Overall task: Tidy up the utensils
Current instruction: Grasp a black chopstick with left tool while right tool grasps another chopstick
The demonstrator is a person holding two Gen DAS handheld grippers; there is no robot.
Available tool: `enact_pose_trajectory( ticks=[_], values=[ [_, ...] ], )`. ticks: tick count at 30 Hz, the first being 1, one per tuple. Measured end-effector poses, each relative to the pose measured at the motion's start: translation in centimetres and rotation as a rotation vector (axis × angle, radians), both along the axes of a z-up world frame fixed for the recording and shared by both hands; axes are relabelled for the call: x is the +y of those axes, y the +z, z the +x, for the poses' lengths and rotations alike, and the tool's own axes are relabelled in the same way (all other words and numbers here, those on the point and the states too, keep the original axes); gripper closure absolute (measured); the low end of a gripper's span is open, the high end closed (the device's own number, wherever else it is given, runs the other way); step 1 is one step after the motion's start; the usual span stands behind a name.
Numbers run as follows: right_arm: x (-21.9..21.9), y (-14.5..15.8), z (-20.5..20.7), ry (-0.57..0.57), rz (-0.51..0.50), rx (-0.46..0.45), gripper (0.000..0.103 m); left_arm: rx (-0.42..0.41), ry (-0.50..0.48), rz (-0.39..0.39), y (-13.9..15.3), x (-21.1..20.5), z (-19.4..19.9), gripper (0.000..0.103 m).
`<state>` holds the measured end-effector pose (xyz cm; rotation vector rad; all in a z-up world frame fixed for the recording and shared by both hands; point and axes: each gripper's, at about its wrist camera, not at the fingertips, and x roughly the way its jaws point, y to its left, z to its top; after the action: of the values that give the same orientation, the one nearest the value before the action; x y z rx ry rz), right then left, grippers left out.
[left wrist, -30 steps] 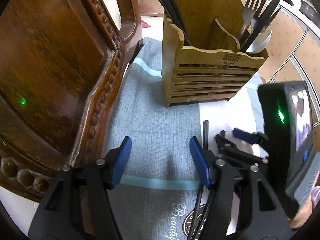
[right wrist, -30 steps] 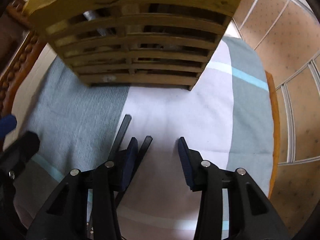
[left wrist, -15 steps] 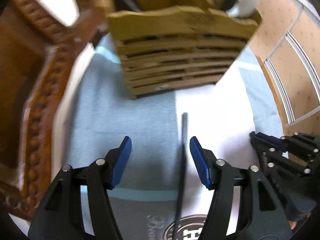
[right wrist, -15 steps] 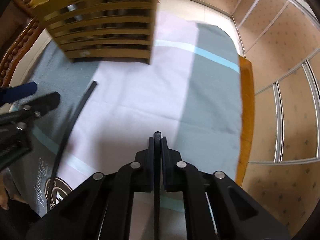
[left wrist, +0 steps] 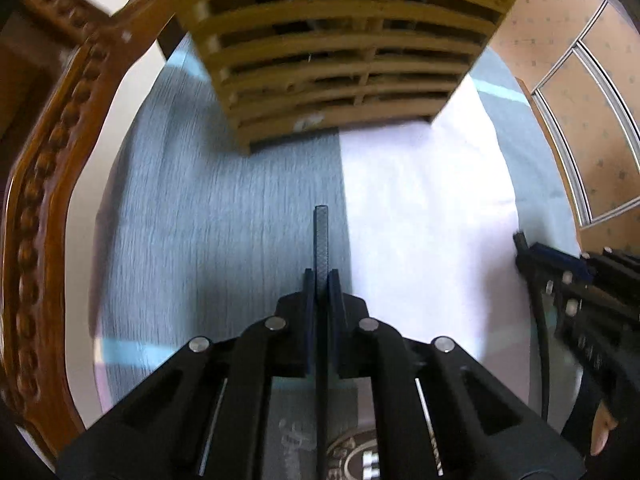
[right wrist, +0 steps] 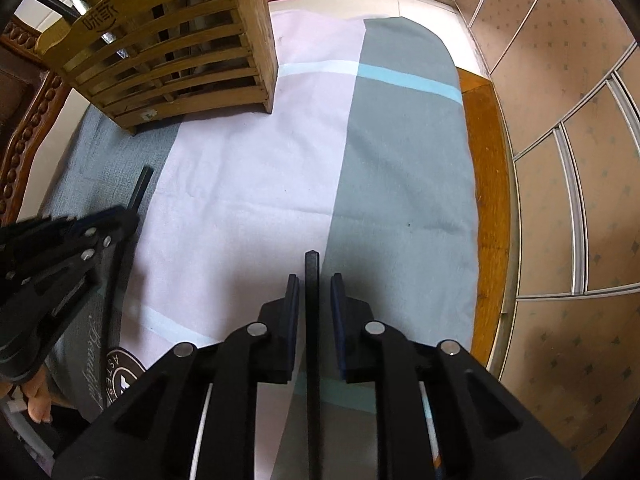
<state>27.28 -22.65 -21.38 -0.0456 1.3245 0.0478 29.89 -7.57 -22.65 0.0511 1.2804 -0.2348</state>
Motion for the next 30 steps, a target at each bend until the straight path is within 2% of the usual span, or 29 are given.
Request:
enact_pose_trajectory(
  ticks=[2, 5, 7, 8, 11, 13, 23, 30],
  values=[
    [1.1, 0.0, -1.7, -0.015, 0.008, -0.002, 0.096, 0.017, -0.011, -0.003, 0.0, 0.2, -1.1, 0.096],
    [0.2, 0.0, -2.3, -0.035, 0.028, 0.015, 0.096, 0.032, -0.046, -0.017, 0.1, 0.1, -2.6, 0.096],
    [0.1, 0.3, -2.9, -0.024, 0.034, 0.032, 0.096, 0.010, -0.067, -0.032, 0.6, 0.0, -3.3, 0.096],
    [0.2, 0.3, -2.6, -0.016, 0.038, 0.036, 0.096, -0.002, -0.069, -0.038, 0.8, 0.1, -3.2, 0.093],
    [0.2, 1.2, -2.6, -0.009, 0.025, 0.021, 0.090, -0.020, -0.039, -0.066, 1.4, 0.7, -2.4, 0.071],
    [-0.1, 1.7, -2.3, -0.022, 0.017, 0.007, 0.084, -0.008, -0.015, -0.063, 1.3, 0.7, -1.8, 0.070],
    [0.5, 0.7, -1.3, 0.019, 0.005, 0.051, 0.084, 0.026, -0.046, 0.007, -0.3, -1.7, -0.5, 0.066],
    [0.9, -0.6, -0.1, 0.028, -0.017, 0.086, 0.084, 0.025, -0.041, 0.010, -0.3, -0.5, 0.5, 0.063]
  ],
)
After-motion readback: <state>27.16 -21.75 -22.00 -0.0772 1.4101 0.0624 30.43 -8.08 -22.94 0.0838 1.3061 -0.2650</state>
